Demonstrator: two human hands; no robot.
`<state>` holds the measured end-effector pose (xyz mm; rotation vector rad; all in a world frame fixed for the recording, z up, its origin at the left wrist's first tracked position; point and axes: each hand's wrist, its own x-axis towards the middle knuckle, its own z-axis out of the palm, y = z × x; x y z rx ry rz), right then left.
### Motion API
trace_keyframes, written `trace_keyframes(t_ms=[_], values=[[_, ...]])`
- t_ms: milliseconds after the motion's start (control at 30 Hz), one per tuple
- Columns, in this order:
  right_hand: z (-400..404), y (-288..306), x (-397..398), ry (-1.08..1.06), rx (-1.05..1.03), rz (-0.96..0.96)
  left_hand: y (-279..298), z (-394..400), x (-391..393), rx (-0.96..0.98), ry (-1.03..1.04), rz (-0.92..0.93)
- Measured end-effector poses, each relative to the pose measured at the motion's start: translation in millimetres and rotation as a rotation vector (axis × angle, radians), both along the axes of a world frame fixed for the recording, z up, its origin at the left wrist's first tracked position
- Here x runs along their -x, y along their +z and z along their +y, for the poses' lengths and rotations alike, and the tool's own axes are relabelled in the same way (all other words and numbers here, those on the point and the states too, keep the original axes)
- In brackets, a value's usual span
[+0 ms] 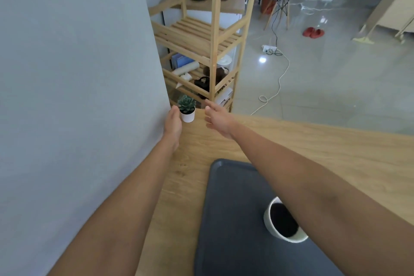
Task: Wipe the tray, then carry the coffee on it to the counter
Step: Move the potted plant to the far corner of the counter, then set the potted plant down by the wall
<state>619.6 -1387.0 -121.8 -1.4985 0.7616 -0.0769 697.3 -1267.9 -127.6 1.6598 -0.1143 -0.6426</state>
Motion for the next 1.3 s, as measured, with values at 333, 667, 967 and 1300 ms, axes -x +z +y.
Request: trace_keyframes(t_ms=[333, 667, 967, 1300], values=[[-3.7, 57.1, 160.5, -0.123, 0.102, -0.075, 59.4, 48.4, 106.9, -0.085, -0.127, -0.209], [28.6, 4.0, 368.1, -0.374, 0.428, 0.095, 19.4, 126.0, 269.6, -0.306, -0.222, -0.409], [154.0, -66.7, 471.3, -0.277, 0.717, 0.29, -73.7, 212.1, 371.1, -0.566, -0.525, -0.819], [217.0, -104.0, 484.0, -0.055, 1.13, 0.565, -98.5, 238.4, 388.4, -0.783, -0.729, -1.086]])
